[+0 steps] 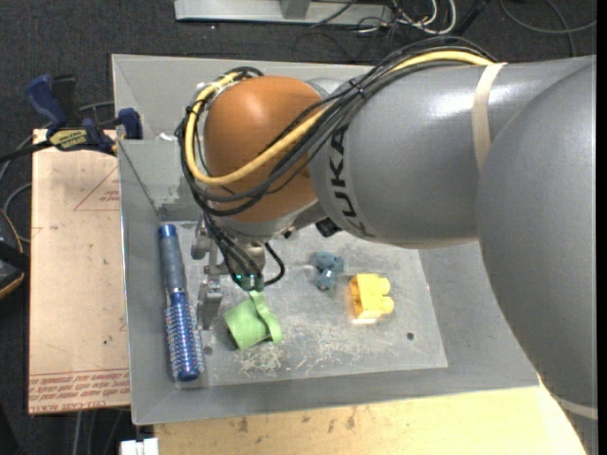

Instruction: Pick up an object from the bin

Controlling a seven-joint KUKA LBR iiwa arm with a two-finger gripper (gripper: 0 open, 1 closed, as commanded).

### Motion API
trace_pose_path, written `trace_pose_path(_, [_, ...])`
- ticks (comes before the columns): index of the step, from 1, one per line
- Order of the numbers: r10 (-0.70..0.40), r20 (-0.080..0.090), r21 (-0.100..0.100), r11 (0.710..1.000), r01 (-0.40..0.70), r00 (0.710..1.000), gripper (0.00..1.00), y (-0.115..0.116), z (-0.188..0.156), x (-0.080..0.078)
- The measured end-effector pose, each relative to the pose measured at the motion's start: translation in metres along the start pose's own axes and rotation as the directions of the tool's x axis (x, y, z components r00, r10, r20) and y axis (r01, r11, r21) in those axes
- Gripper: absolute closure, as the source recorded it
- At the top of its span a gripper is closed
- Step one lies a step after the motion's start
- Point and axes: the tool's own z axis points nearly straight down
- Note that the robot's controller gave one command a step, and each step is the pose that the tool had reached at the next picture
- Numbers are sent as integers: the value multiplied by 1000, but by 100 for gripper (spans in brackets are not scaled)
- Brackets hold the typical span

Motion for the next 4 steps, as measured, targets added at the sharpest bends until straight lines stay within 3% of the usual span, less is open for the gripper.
trace_pose_path(1, [-19,-2,3,1000,19,1000,0,-43,109,51])
trace_pose_path(2, [-160,9,3,987,160,987,0,-110,73,42])
trace_pose_path(3, [-191,9,-1,982,191,982,0,-120,115,33])
trace_pose_path(4, [-190,11,-1,982,191,982,100,-119,112,32])
